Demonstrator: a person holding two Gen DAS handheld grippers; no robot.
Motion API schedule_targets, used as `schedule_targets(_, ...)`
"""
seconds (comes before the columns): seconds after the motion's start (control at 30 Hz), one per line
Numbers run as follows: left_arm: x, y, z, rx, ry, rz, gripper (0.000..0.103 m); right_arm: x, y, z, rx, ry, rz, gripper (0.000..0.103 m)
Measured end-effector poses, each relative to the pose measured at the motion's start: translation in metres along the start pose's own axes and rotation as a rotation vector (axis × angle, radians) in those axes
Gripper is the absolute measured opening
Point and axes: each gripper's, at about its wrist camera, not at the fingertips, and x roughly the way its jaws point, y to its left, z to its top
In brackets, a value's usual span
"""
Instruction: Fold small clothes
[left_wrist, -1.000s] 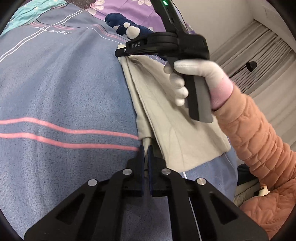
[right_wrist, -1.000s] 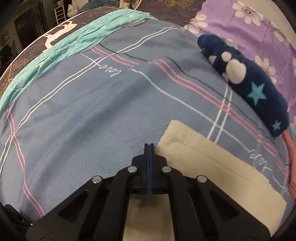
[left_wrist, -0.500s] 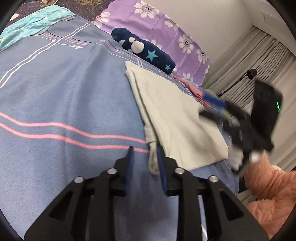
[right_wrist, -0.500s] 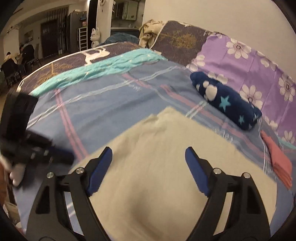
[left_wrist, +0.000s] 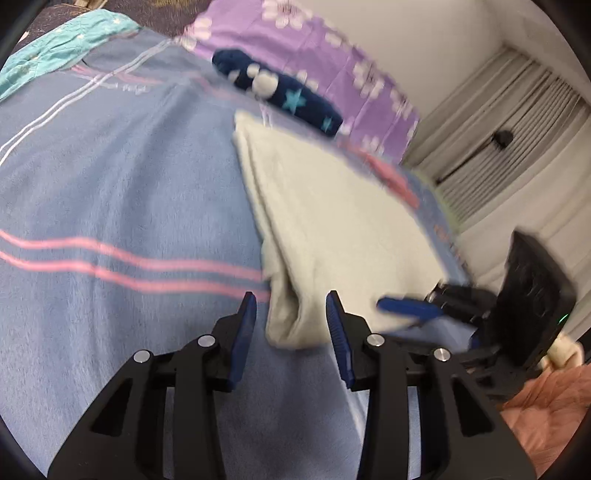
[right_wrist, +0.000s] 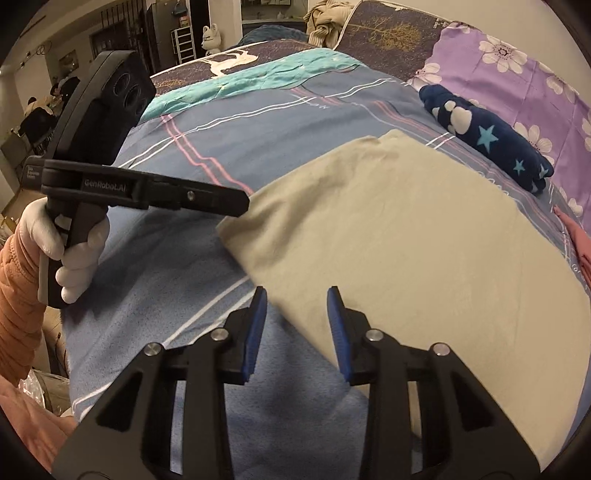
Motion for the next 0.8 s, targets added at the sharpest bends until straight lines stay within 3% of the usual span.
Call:
schedule_targets(0.03,0.003,0.000,-0.005,0.023,0.018,0.061,0.026,0.001,0.001,0.000,0.000,0.000,0.002,0.038)
schedule_targets(0.1,-0.001,0.008,-0.009,-0.005,0.009,0.047,0.021,0.001,0.006,-0.003,-0.009,-0.004,-0.005,0.049)
schedule_targets(0.17,-0.006,0.017,-0.010,-0.063,0.001,0.046,0.005,0.003,0.012,-0.006,-0.042,0.005,-0.034,0.050)
schedule_targets(0.2,-0.006,0.019,-0.011,-0.071,0.000,0.069,0.003,0.006,0.014,-0.007,-0.057,0.012,-0.051,0.051)
schedule_targets(0.4,-0.017,0.012,-0.009,-0.043,-0.051,0.075,0.006,0.019,0.020,-0.002,-0.065,0.044,-0.122,0.053)
schedule_targets(0.57,-0.018,0.004,0.004,-0.010,-0.090,0.048,0.023,0.027,0.019,0.005,-0.053,0.050,-0.159,0.053)
schedule_targets(0.8,0.000,0.019,-0.002,-0.077,-0.069,-0.010,0.026,0.031,0.020,0.005,-0.052,0.055,-0.180,0.054)
